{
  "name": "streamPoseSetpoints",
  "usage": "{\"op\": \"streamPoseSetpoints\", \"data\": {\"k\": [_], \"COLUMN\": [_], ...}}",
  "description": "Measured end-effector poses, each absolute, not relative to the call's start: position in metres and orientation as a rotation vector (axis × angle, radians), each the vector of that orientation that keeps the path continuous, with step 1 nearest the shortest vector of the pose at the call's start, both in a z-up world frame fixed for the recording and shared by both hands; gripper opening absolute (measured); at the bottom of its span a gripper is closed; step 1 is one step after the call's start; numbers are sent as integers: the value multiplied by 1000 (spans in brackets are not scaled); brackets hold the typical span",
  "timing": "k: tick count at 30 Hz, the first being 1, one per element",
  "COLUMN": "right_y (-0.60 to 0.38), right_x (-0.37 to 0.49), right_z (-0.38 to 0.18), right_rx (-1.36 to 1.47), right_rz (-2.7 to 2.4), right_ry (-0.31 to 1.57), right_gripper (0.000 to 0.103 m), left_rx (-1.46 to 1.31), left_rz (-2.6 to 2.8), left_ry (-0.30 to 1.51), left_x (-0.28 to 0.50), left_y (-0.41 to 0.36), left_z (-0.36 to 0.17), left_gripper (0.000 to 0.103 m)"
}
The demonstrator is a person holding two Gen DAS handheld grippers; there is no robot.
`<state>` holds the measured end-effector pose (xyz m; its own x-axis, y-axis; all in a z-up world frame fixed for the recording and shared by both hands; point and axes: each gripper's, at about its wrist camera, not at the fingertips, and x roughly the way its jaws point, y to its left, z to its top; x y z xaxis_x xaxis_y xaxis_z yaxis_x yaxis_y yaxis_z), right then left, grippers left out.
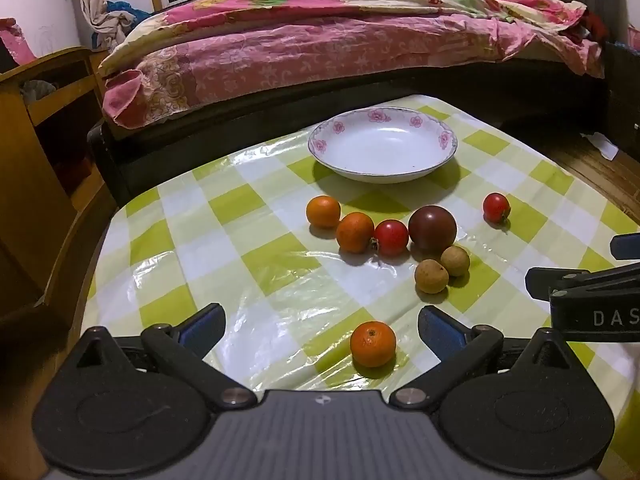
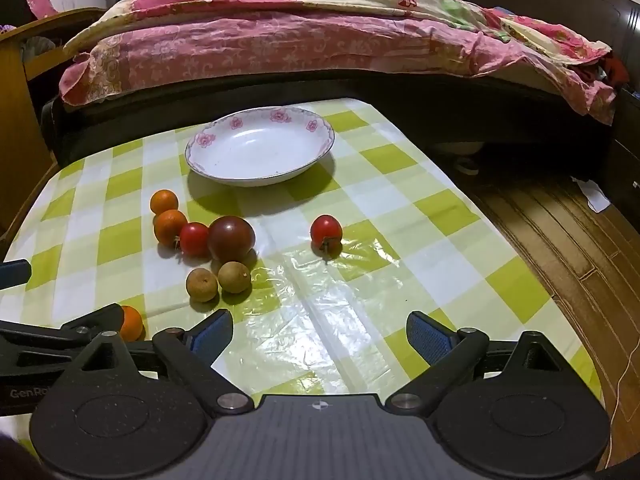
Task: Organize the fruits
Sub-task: 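Move both grippers toward the loose fruits beside the white plate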
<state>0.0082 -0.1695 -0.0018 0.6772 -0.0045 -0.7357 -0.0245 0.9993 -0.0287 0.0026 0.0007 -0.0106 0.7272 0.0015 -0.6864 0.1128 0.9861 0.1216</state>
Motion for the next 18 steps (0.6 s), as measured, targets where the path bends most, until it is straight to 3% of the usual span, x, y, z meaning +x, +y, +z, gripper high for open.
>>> {"op": "streamPoseSetpoints", "data": {"k": [18], "right_y": [-163], "right_x": [13], "right_z": [-6], "right_rx": [-73], "right_rz": [21], "right_ry": [858], "right_gripper": [86], "left_rx": [189], "left_rz": [-83], "left_ry": [763], "left_x": [5], "left_y": [0], "left_z": [-19], "left_gripper": [103]}}
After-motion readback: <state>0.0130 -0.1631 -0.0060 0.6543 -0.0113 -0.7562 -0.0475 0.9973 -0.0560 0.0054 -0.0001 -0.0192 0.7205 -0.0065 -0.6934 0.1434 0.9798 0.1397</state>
